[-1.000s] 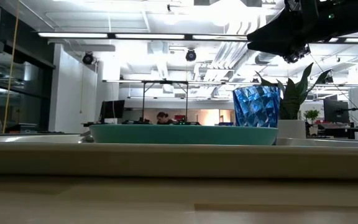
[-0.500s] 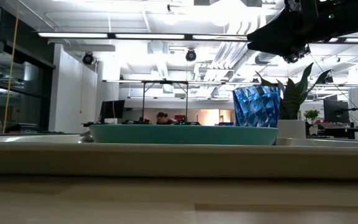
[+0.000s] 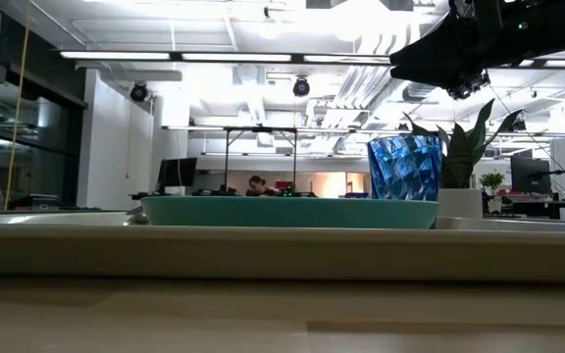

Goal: Pick and place plate/cup/fork/spoon on tray
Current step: Put the pink fork to the left of the blue plate on the gray serving tray

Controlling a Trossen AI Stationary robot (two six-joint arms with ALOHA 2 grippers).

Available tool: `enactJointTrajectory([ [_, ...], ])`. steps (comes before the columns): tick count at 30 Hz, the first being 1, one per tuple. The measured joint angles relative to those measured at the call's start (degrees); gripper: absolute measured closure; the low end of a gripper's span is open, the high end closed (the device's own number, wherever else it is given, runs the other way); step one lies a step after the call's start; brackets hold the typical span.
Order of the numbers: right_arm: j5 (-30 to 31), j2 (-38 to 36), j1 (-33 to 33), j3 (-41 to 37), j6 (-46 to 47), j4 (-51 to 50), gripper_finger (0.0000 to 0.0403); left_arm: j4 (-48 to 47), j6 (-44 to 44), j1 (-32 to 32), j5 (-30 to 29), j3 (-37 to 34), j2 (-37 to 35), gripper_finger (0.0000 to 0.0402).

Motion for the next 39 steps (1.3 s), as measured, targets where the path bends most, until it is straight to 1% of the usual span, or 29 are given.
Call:
enactJointTrajectory([
  [2, 0.01, 0.0, 0.01, 0.0, 0.0, -0.01, 0.0182, 0.11, 0.84, -0.7, 2.2, 0.0, 0.0, 0.0239],
  [5, 0.01, 0.17, 0.01, 0.05, -0.01, -0.01, 0.0182, 1.32, 0.46, -1.64, 2.35, 0.0, 0.0, 0.0245],
  [9, -0.01, 0.31, 0.01, 0.09, -0.02, -0.27, 0.0182, 2.93, -9.4, -2.61, 2.36, 0.0, 0.0, 0.0257],
  [11, -0.01, 0.31, 0.01, 0.09, -0.02, -0.44, 0.0182, 3.98, -12.92, -3.17, 2.4, 0.0, 0.0, 0.0264],
  [13, 0.01, 0.31, -0.01, 0.09, -0.01, -0.44, 0.0182, 5.15, -12.12, -3.75, 2.5, 0.0, 0.0, 0.027],
  [16, -0.01, 0.31, 0.0, 0.09, 0.0, -0.44, 0.0182, 5.09, -4.18, -4.21, 1.54, 0.0, 0.0, 0.0275],
  [17, -0.01, 0.31, 0.01, 0.09, 0.0, -0.45, 0.0182, 4.65, -1.08, -4.26, -0.46, 0.0, 0.0, 0.0276],
  [19, -0.01, 0.31, -0.01, 0.09, 0.09, -0.44, 0.0182, 2.89, 1.83, -4.19, -7.54, 0.0, 0.0, 0.0277],
  [21, -0.01, 0.33, 0.0, 0.09, 0.04, -0.44, 0.0182, 0.94, 1.54, -3.31, -18.04, 0.0, 0.37, 0.0277],
  [23, -0.01, 0.33, 0.0, 0.09, 0.03, -0.44, 0.0182, -1.39, -1.07, -1.7, -29.79, 0.0, 0.93, 0.0277],
  [24, -0.01, 0.33, 0.02, 0.09, 0.02, -0.44, 0.0182, -3.07, -2.02, -0.62, -34.35, 0.0, 1.08, 0.0277],
  [25, -0.01, 0.35, -0.01, 0.09, 0.0, -0.44, 0.0182, -4.98, -2.72, 0.99, -36.99, 0.0, 1.27, 0.0277],
  [26, 0.02, 0.35, 0.0, 0.09, 0.0, -0.42, 0.0182, -7.17, -3.94, 2.92, -37.55, 0.02, 1.49, 0.0277],
  [27, 0.06, 0.35, 0.02, 0.09, 0.0, -0.42, 0.0182, -9.57, -5.96, 5.03, -36.57, 0.02, 1.76, 0.0277],
  [28, 0.06, 0.35, 0.0, 0.09, 0.0, -0.42, 0.0182, -11.23, -8.26, 7.22, -34.19, 0.02, 2.14, 0.0276],
  [30, 0.08, 0.34, -0.01, 0.09, 0.0, -0.42, 0.0182, -12.18, -11.73, 11.74, -27.79, 0.03, 3.5, 0.0271],
  [31, 0.08, 0.35, -0.01, 0.09, 0.0, -0.42, 0.0182, -12.22, -12.71, 13.65, -25.06, 0.04, 4.38, 0.0268],
  [33, 0.08, 0.34, 0.0, 0.09, 0.0, -0.42, 0.0182, -13.83, -13.39, 16.69, -21.44, 0.57, 6.36, 0.0261],
  [35, 0.08, 0.35, 0.0, 0.09, 0.0, -0.42, 0.0182, -18.9, -12.77, 18.9, -19.93, 3.17, 8.3, 0.0252],
  [39, 0.08, 0.35, -0.01, 0.09, -0.02, -0.42, 0.0182, -36.34, -10.19, 21.39, -21.43, 11.59, 13.2, 0.0229],
])
